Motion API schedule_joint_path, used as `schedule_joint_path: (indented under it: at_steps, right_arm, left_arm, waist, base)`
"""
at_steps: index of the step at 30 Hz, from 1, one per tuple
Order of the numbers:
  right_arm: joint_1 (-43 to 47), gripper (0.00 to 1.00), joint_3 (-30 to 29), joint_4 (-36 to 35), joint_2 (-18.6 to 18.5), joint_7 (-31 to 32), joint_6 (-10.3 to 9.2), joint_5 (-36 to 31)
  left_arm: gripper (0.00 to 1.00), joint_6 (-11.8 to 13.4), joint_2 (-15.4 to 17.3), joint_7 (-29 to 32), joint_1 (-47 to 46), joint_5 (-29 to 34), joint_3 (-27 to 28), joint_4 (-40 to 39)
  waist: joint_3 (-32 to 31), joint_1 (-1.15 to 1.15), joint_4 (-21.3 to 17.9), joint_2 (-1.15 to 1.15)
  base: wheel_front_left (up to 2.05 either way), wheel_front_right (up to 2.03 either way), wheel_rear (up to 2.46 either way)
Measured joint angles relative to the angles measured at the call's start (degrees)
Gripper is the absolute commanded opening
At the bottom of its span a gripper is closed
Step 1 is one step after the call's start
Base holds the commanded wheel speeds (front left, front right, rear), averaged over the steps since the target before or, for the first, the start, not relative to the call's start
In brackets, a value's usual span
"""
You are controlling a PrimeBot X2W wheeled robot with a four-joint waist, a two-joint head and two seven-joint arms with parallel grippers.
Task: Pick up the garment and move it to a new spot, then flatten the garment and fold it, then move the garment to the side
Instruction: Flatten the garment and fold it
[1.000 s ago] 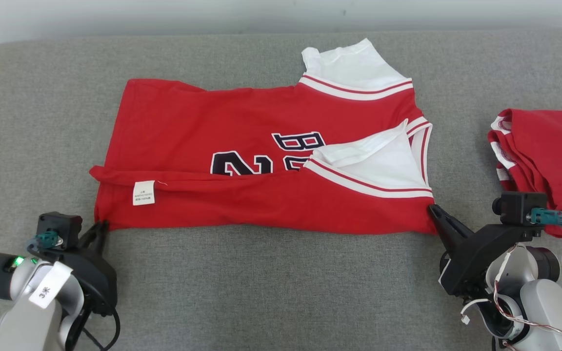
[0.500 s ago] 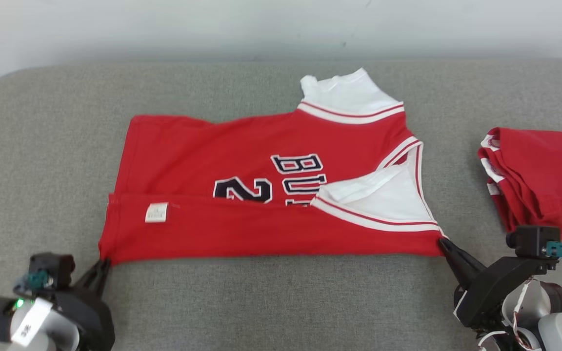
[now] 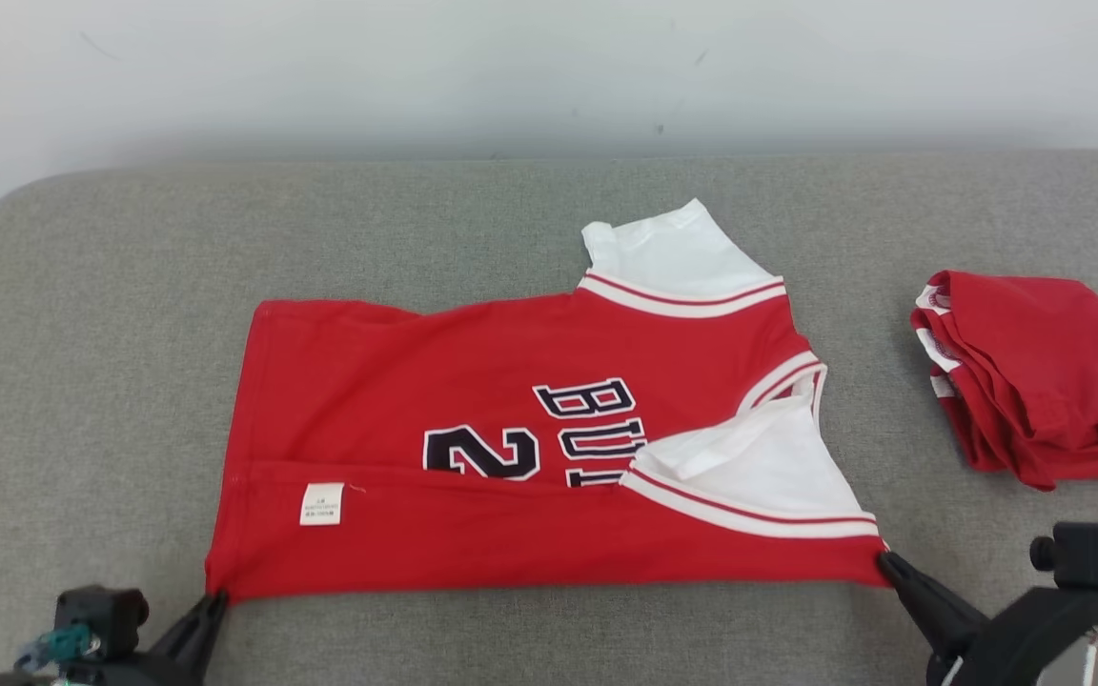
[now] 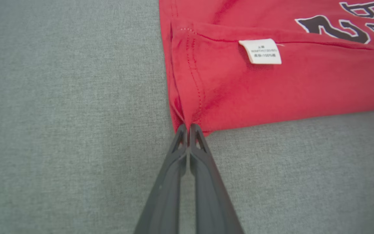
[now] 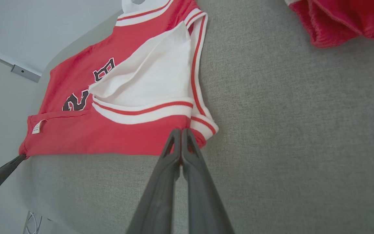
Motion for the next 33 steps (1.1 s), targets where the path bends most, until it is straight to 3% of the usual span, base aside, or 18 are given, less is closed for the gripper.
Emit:
schedule_joint_path:
  at_steps: [14, 25, 27, 28, 29, 33]
  right_arm:
    - [14.65, 0.00, -1.91, -13.32, -2.43, 8.23, 0.08, 6.57]
    - [18.41, 0.00, -4.34, -17.39, -3.14, 11.77, -3.23, 8.06]
    - [18.67, 0.00, -4.04, -17.28, -3.18, 12.62, -3.93, 8.05]
    - [18.69, 0.83, -3.68, -17.17, -3.19, 13.19, -4.12, 8.05]
    - [18.68, 1.00, -3.35, -17.05, -3.11, 13.58, -4.50, 8.08]
    - [17.46, 1.00, -3.34, -15.78, -3.09, 14.23, -6.22, 7.53]
  left_arm:
    - [0.00, 0.00, 3.37, 2.46, 12.52, -4.70, 0.83, -11.61]
    - [0.00, 0.41, 4.38, 5.89, 17.59, -6.94, 1.90, -17.34]
    - [0.32, 0.87, 4.50, 6.66, 17.70, -6.97, 1.75, -17.90]
    - [0.81, 1.08, 4.49, 7.12, 17.71, -6.97, 1.68, -18.09]
    - [1.00, 1.08, 4.49, 7.49, 17.72, -6.97, 1.62, -18.33]
    - [1.00, 1.98, 4.41, 8.21, 17.64, -6.95, 1.54, -19.63]
  waist:
    - [-0.88, 0.00, -0.07, 0.00]
    - [-1.23, 0.00, 0.13, 0.00]
    - [-1.18, 0.00, 0.20, 0.00]
    - [-1.13, 0.00, 0.25, 0.00]
    - [-1.09, 0.00, 0.30, 0.00]
    - [-0.88, 0.00, 0.46, 0.00]
  base:
    - [0.00, 0.00, 0.00]
    - [0.00, 0.00, 0.00]
    - [0.00, 0.00, 0.00]
    - [0.00, 0.00, 0.00]
    - [0.00, 0.00, 0.00]
    - [0.00, 0.00, 0.00]
